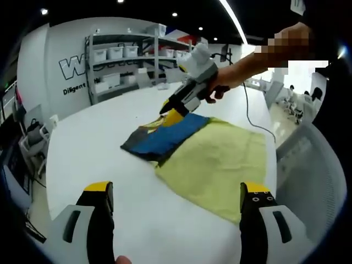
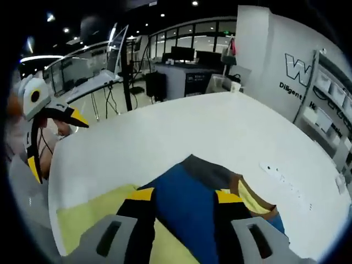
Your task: Fold the garment on the visible template until the final outline fits inside the template.
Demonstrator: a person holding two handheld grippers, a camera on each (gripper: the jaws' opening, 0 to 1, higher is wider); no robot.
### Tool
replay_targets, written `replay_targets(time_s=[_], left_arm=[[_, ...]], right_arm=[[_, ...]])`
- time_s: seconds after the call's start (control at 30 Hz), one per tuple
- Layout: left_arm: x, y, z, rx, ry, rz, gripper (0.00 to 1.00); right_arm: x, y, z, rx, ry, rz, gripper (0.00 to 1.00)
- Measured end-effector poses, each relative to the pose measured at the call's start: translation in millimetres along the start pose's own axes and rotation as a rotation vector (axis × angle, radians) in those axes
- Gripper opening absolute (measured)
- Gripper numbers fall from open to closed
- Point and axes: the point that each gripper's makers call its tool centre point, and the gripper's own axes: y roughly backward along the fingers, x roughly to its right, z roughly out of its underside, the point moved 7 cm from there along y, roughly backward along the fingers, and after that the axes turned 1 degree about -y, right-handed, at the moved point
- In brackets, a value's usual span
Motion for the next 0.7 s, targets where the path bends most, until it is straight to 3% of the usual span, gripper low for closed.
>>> replay_targets(time_s=[0.1,0.23,0.6,0.7], left_arm=[[2.8,-2,-2.1,0.003,0.002,0.006,0.92],[4.6,-5,-3.1,0.001,0.005,0.010,0.93],[6.2,-6,-5.9,-0.009,0.003,0.006,0.93],[8.4,-7,-6.9,-0.019,0.011,0.012,0.92]], right_arm=[[9,13,-2.3,0.036,-0.020,0.016,0.59],[22,30,-1.9,0.069,-0.030,0.045,0.68],[33,61,15.3,0.055,-0.005,0.055,0.76],[34,75,20.6,0.077,0.000,0.057,0.77]])
